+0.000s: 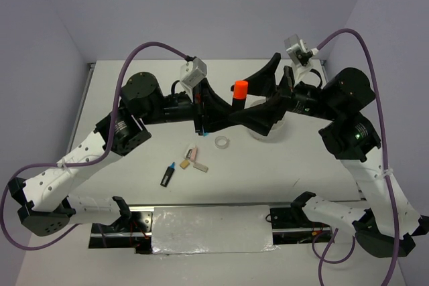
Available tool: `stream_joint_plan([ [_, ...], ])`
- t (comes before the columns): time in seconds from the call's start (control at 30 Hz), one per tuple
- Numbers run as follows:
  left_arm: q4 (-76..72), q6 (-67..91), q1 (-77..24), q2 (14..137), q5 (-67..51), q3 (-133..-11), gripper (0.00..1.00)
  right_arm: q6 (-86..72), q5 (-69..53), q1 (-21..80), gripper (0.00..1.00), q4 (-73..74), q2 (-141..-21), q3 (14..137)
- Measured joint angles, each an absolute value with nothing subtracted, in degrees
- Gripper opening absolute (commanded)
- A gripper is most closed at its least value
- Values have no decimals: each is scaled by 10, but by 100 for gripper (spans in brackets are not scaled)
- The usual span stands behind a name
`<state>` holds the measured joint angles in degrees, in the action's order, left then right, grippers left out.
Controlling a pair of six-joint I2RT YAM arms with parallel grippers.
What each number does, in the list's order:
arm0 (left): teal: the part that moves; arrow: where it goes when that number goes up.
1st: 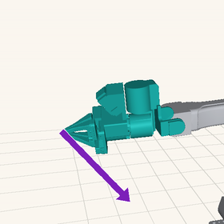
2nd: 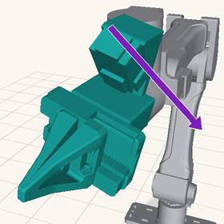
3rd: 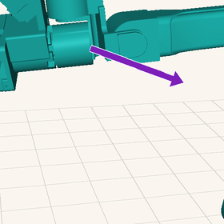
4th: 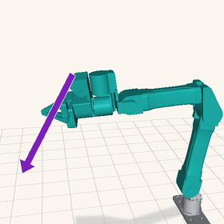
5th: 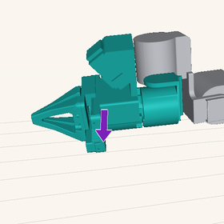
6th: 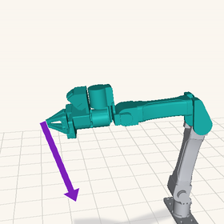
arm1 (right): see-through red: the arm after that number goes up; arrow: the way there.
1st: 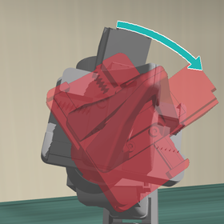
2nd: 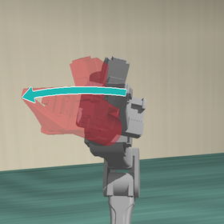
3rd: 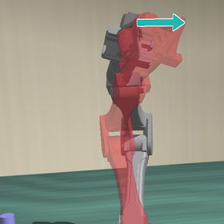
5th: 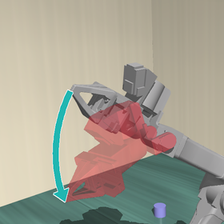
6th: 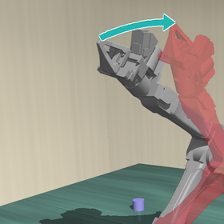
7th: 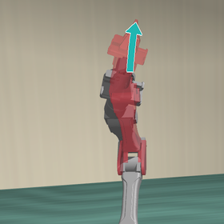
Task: Sort the stationery into containers
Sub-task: Close the pen cap on the pen.
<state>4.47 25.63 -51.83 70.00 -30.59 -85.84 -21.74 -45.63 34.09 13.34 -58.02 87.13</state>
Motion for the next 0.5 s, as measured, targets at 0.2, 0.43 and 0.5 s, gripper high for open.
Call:
stream_joint_plan([
  [0.2,45,256,-518,700,-304,-857,0,-214,-409,329,100,189,-592,928],
  [0.43,41,258,-518,701,-320,-837,0,-227,-398,322,89,200,-601,946],
  [0.5,41,259,-518,703,-325,-835,0,-231,-399,322,80,201,-604,946],
])
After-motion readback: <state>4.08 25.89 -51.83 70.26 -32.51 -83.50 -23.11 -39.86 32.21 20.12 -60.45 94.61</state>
